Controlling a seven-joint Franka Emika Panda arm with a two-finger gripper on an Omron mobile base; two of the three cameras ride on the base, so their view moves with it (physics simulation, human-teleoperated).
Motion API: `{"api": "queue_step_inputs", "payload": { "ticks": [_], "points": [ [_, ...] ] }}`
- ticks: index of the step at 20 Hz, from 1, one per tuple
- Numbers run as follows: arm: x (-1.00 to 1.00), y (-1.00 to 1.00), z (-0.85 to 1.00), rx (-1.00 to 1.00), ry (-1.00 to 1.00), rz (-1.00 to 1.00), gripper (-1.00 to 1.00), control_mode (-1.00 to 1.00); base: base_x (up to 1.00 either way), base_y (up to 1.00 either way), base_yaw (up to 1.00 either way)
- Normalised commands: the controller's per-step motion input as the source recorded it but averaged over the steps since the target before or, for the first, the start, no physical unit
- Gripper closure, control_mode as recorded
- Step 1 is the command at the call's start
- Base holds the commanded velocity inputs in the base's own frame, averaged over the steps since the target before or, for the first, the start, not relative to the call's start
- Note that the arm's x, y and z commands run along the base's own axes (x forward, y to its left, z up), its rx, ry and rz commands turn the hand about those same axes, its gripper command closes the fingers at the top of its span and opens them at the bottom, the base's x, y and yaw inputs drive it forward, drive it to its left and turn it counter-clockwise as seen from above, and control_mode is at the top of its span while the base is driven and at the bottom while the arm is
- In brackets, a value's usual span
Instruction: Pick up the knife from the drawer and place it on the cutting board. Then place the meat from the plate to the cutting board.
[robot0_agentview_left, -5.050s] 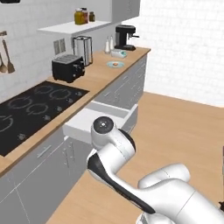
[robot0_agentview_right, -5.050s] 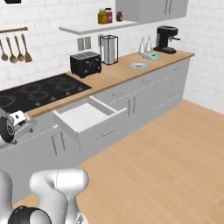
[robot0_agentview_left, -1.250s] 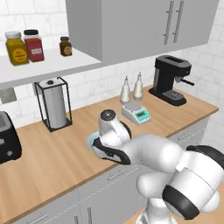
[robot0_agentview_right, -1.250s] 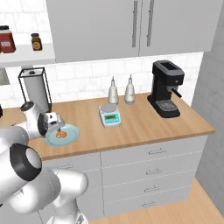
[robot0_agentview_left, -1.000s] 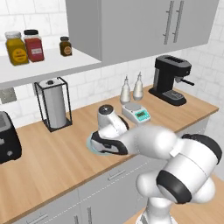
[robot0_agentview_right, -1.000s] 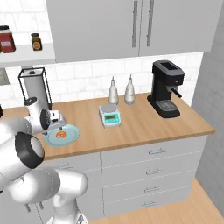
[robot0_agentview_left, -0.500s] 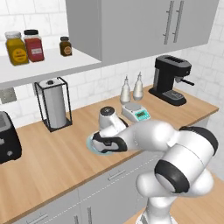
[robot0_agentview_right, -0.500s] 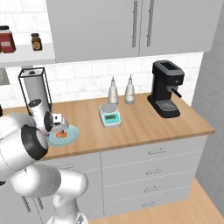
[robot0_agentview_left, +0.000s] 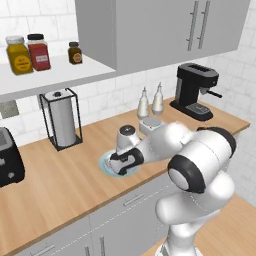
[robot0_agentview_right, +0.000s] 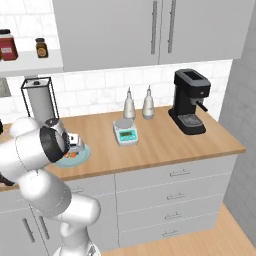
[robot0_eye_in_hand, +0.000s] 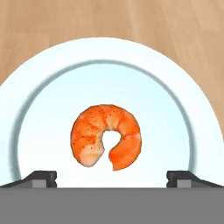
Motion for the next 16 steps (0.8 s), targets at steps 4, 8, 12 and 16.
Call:
{"api": "queue_step_inputs", "payload": {
  "ticks": [4, 8, 12, 16],
  "points": [
    [0.37, 0.0, -0.12, 0.01, 0.01, 0.0, -1.0, -1.0, 0.0, 0.0, 0.0],
    [0.3, 0.02, -0.01, 0.0, 0.07, 0.0, -1.0, -1.0, 0.0, 0.0, 0.0],
    [0.2, 0.09, -0.05, 0.0, 0.15, 0.0, -1.0, -1.0, 0.0, 0.0, 0.0],
    [0.06, 0.11, -0.17, 0.0, 0.17, 0.0, -1.0, -1.0, 0.0, 0.0, 0.0]
  ]
}}
